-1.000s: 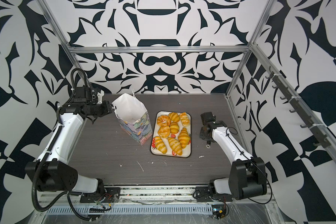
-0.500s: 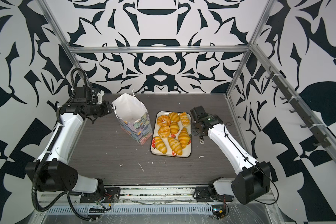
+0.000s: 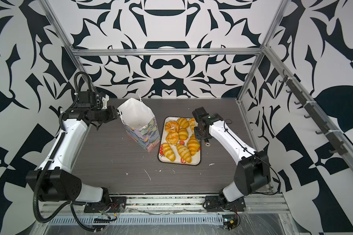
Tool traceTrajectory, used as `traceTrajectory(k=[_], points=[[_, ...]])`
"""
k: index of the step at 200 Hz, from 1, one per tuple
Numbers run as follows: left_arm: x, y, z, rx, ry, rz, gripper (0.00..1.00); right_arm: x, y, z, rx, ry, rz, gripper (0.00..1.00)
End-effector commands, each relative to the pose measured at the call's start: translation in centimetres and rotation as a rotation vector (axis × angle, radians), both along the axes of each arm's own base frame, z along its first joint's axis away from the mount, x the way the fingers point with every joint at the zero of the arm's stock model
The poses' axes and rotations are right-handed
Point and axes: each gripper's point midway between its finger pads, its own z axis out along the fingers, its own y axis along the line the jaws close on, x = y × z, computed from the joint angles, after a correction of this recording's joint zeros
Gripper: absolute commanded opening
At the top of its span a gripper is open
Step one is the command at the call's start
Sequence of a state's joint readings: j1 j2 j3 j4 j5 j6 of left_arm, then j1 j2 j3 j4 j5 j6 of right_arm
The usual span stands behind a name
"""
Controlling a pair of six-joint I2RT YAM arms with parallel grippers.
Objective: Pack bread into a paper bag
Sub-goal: Pick up the pair of food tongs from the middle-right of the table, then pick up the bread from the tray.
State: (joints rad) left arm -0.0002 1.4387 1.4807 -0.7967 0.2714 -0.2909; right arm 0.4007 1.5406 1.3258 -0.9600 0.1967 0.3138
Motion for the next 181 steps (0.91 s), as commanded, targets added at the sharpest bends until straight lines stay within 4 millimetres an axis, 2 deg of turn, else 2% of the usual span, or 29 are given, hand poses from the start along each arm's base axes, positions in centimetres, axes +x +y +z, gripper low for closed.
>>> traceTrajectory(k=[1, 134, 181], points=[[-0.9, 0.0, 0.3, 0.0, 0.003, 0.001, 0.44, 1.6, 0.4, 1.6, -0.008, -0.069, 0.019, 0.35], [-1.0, -0.1, 0.3, -0.003, 0.002, -0.002, 0.44, 3.5, 0.6, 0.4, -0.067, -0.053, 0.052, 0.48], [-1.0, 0.0, 0.3, -0.001, 0.003, -0.001, 0.45, 4.3, 1.2, -0.4, -0.06, -0.035, 0.066, 0.49]])
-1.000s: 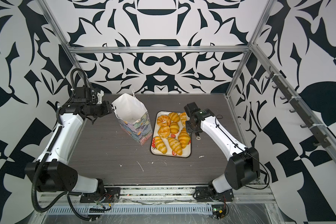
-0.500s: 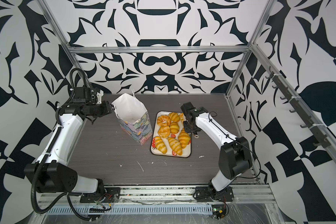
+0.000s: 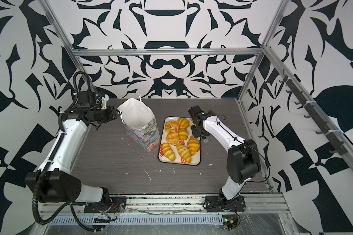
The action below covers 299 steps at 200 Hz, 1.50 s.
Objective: Pack bread into a paper bag
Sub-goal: Pick up the bread from the tray.
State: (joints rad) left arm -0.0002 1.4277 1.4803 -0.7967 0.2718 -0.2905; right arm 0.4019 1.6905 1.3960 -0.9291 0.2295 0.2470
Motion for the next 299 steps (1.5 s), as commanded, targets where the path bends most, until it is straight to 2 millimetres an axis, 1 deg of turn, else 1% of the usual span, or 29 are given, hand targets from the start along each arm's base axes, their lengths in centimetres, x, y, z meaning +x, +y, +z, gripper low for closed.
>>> traceTrajectory(k=[1, 41, 129, 145, 156, 170, 195, 231, 266, 299], points=[[-0.9, 0.0, -0.1, 0.0, 0.013, -0.001, 0.44, 1.6, 0.6, 2.0, 0.012, -0.073, 0.014, 0.49], [-0.8, 0.0, -0.1, 0.0, 0.015, -0.001, 0.44, 2.0, 0.7, 1.5, 0.0, -0.063, 0.017, 0.51], [-0.8, 0.0, -0.2, 0.001, 0.016, 0.0, 0.44, 2.8, 0.8, -0.6, -0.04, -0.016, 0.025, 0.52], [-0.8, 0.1, -0.3, 0.005, 0.018, 0.001, 0.44, 2.8, 0.7, -0.8, -0.048, -0.01, 0.024, 0.51], [-0.8, 0.1, -0.3, 0.005, 0.018, 0.002, 0.44, 2.9, 0.6, -0.7, -0.053, -0.012, 0.019, 0.48], [-0.8, 0.1, -0.2, 0.004, 0.018, 0.001, 0.44, 2.8, 0.5, -0.4, -0.048, -0.025, 0.016, 0.43], [-0.7, 0.0, -0.3, 0.002, 0.019, 0.001, 0.44, 2.7, 0.4, 0.4, -0.044, -0.045, 0.011, 0.39], [-0.7, 0.0, -0.2, 0.002, 0.02, 0.0, 0.44, 2.2, 0.1, 2.0, -0.03, -0.091, 0.002, 0.36], [-0.7, 0.0, -0.2, 0.001, 0.019, 0.0, 0.44, 1.4, 0.1, 4.2, 0.013, -0.144, 0.002, 0.36], [-0.7, 0.0, -0.1, 0.0, 0.019, 0.001, 0.44, 0.3, 0.1, 7.0, 0.048, -0.199, -0.002, 0.35]])
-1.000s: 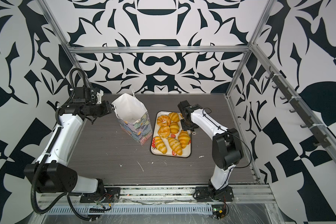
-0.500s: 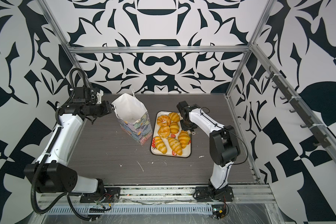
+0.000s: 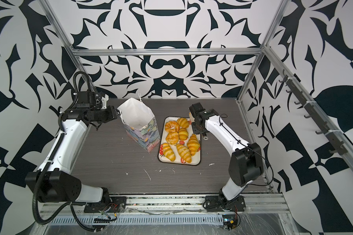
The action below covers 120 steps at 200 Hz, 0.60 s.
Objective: Pack bread into a paper bag
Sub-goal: Pick up the bread from the tray.
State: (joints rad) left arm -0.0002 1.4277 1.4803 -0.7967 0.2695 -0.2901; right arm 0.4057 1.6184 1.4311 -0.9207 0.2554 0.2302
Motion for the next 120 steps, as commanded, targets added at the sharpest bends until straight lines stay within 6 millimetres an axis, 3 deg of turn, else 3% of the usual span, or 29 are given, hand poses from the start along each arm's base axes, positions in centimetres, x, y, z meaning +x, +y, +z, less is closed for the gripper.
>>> traceTrajectory(k=[1, 61, 120], points=[[-0.7, 0.0, -0.1, -0.002, 0.019, 0.0, 0.44, -0.5, 0.1, 3.3, 0.034, -0.087, -0.011, 0.35], [-0.7, 0.0, 0.1, -0.001, 0.015, 0.001, 0.45, -2.8, 2.4, 9.5, 0.106, -0.206, 0.075, 0.34], [-0.8, -0.1, 0.7, -0.004, -0.001, -0.001, 0.45, -4.6, 6.3, 14.9, 0.152, -0.313, 0.196, 0.34]])
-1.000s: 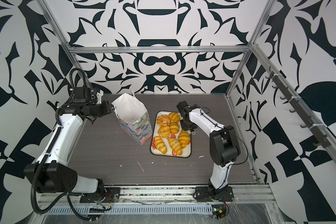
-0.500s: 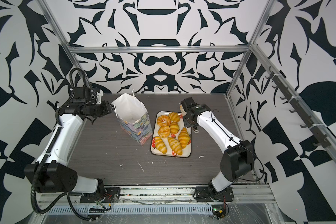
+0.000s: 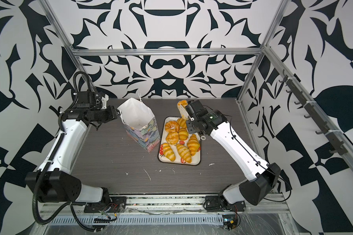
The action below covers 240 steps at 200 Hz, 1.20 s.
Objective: Pack bread into a paper bag
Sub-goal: Pick up the bread from the tray, then place the bread in the paper bag.
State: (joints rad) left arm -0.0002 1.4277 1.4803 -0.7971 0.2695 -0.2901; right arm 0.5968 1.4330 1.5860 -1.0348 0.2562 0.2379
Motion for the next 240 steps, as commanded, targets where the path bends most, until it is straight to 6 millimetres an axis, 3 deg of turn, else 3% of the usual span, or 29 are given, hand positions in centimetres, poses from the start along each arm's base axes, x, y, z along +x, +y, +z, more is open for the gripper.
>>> traceTrajectory(k=[1, 78, 170, 240], points=[[-0.8, -0.1, 0.7, -0.004, -0.001, -0.001, 0.45, -0.3, 0.8, 4.4, 0.051, -0.113, 0.013, 0.34], [-1.2, -0.2, 0.9, -0.01, -0.011, -0.008, 0.45, -1.9, 5.6, 7.3, 0.039, -0.198, 0.149, 0.33], [-1.2, -0.3, 0.9, -0.012, -0.012, -0.011, 0.44, -5.3, 13.9, 12.3, 0.086, -0.341, 0.379, 0.33], [-1.3, -0.3, 0.8, -0.012, -0.009, -0.012, 0.41, -6.0, 18.8, 12.0, 0.077, -0.343, 0.475, 0.33]])
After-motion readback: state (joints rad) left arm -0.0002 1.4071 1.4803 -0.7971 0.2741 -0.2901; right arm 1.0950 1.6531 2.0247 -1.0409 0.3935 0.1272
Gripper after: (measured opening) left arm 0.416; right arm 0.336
